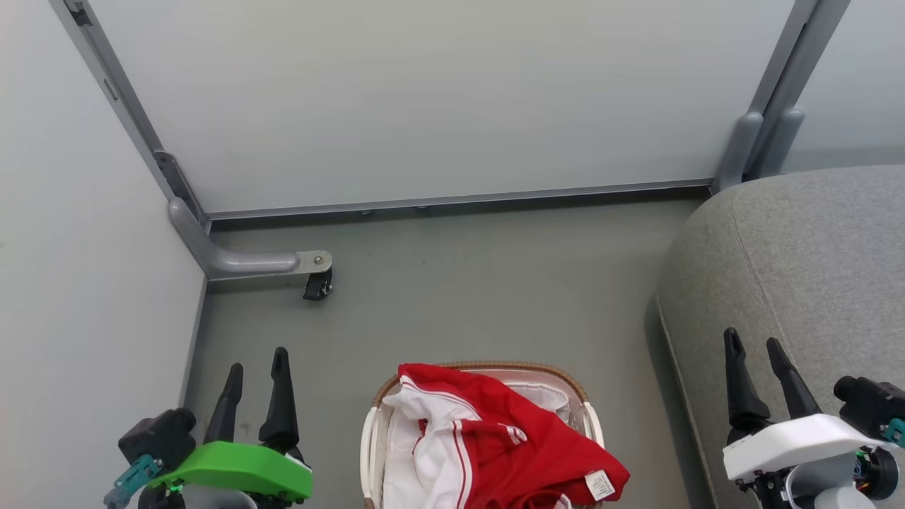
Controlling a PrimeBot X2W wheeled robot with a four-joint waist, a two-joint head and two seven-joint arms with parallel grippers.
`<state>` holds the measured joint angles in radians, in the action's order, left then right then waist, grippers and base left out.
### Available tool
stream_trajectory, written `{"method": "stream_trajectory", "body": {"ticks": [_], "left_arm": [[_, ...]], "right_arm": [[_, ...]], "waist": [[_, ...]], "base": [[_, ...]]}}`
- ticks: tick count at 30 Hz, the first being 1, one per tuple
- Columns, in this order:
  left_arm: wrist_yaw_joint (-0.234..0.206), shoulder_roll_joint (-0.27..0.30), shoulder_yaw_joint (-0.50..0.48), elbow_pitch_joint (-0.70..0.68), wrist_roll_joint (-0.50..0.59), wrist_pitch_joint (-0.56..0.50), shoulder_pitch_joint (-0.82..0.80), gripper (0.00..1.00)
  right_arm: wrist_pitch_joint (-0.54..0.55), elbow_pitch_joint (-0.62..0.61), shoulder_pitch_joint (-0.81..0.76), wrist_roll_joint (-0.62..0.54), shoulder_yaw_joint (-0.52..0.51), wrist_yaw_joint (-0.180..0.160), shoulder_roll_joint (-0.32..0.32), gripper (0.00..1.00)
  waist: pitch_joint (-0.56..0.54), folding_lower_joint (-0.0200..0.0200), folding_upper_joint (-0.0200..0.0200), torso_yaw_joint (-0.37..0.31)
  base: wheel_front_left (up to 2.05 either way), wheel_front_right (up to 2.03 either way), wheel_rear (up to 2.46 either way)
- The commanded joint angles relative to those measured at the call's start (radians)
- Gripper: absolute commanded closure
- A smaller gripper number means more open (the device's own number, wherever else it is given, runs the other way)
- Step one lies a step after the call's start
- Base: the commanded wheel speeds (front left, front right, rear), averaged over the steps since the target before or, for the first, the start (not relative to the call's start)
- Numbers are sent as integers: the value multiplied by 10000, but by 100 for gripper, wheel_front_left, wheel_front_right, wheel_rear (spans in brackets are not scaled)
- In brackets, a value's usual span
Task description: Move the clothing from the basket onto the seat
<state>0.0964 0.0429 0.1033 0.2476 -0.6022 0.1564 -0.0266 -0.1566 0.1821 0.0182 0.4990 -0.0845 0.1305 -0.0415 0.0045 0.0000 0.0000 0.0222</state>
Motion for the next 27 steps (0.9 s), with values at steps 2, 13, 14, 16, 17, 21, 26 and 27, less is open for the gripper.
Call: {"method": "stream_trajectory", "body": {"ticks": [2,13,14,16,17,21,26,27], "left_arm": [[-32,76,61,-7,385,140,70,0],[-87,85,208,302,1180,395,106,0],[-86,86,224,321,1269,424,103,0],[-90,87,250,365,1435,456,103,0],[-86,87,264,392,1496,481,107,0],[-55,88,329,549,1715,562,113,0],[-37,91,404,659,2055,674,100,0],[-36,92,418,686,2112,691,100,0]], "right_arm": [[-142,-64,-36,-417,8,2,-71,0],[-394,-71,-124,-1408,58,3,-82,0],[-415,-71,-131,-1505,59,3,-83,0],[-455,-75,-152,-1663,68,3,-86,0],[-483,-77,-164,-1727,72,3,-86,0],[-567,-68,-208,-2049,92,3,-90,0],[-675,-64,-250,-2451,122,3,-93,0],[-691,-65,-260,-2545,127,3,-95,0]], "waist": [[12,0,0,26],[30,0,0,92],[31,0,0,93],[32,0,0,96],[33,0,0,97],[34,0,0,99],[42,0,0,110],[43,0,0,114]], "base": [[0,0,0],[0,0,0],[0,0,0],[0,0,0],[0,0,0],[0,0,0],[0,0,0],[0,0,0]]}}
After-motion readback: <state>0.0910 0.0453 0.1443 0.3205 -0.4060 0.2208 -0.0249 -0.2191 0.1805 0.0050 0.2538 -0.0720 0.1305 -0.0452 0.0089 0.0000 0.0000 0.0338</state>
